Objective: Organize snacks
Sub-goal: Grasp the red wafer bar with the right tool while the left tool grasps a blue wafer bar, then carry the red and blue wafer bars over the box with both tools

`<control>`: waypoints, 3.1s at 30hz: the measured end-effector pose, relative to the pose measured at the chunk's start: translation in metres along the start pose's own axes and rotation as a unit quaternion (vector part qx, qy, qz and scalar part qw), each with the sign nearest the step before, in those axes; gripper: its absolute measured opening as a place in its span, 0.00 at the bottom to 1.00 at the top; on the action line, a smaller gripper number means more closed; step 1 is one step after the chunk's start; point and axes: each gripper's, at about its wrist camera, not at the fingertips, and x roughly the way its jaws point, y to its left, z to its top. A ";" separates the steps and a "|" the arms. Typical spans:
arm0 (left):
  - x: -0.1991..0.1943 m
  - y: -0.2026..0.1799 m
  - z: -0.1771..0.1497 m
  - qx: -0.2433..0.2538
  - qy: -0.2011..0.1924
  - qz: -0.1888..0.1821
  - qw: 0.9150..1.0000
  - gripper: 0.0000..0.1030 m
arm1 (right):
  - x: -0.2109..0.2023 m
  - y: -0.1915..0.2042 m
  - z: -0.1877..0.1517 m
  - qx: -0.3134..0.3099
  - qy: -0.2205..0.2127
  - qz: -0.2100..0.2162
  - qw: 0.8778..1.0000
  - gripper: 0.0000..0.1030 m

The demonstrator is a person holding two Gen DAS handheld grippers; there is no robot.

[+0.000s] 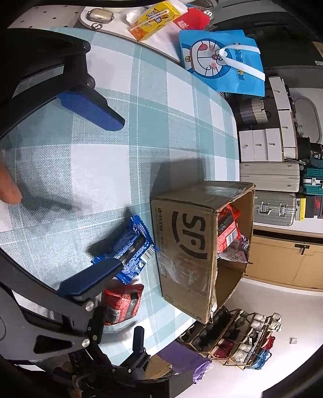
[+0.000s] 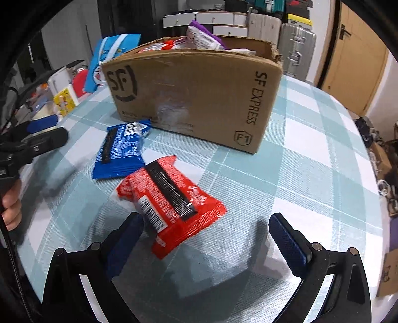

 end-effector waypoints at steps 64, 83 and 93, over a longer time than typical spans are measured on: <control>0.083 -0.071 0.034 0.035 0.099 -0.039 0.994 0.51 | -0.041 -0.012 -0.001 0.019 -0.074 0.030 0.997 0.45; -0.002 -0.044 0.025 0.033 0.006 -0.088 0.996 0.44 | -0.061 0.002 0.002 0.009 -0.125 0.043 0.991 0.45; -0.049 -0.035 0.060 0.026 -0.058 -0.082 0.995 0.44 | -0.088 0.002 0.021 0.039 -0.178 0.040 0.983 0.45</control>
